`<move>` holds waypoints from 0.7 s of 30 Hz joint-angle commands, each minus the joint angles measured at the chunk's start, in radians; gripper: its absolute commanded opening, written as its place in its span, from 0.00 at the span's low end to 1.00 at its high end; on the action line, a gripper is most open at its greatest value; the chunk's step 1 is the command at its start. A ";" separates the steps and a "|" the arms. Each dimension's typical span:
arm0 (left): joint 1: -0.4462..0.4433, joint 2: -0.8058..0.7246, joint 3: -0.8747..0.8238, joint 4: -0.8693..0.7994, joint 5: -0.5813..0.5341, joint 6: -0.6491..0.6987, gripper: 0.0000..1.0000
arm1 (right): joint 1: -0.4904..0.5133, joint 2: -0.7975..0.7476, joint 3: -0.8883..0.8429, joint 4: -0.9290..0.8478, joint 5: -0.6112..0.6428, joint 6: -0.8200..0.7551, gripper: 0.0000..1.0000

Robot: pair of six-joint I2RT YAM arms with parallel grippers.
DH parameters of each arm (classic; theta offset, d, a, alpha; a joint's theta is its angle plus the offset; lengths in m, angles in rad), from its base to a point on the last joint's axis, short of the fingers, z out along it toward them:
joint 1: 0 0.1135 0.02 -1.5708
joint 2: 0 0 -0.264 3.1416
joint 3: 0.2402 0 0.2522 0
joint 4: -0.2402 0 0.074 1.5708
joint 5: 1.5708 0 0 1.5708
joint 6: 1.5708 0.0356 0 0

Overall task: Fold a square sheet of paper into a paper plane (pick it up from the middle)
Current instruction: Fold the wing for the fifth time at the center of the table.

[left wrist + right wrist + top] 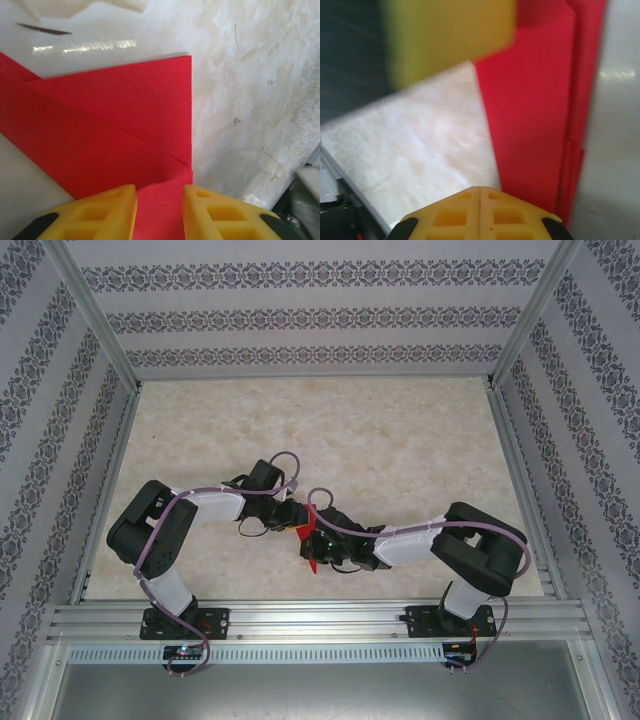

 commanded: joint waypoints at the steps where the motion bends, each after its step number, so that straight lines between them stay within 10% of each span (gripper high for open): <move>1: 0.009 -0.006 0.015 -0.041 -0.105 0.018 0.32 | -0.001 0.042 -0.034 0.010 -0.016 0.020 0.03; 21: 0.149 0.033 0.172 -0.113 -0.144 0.102 0.37 | 0.028 0.034 -0.045 0.039 -0.074 0.003 0.06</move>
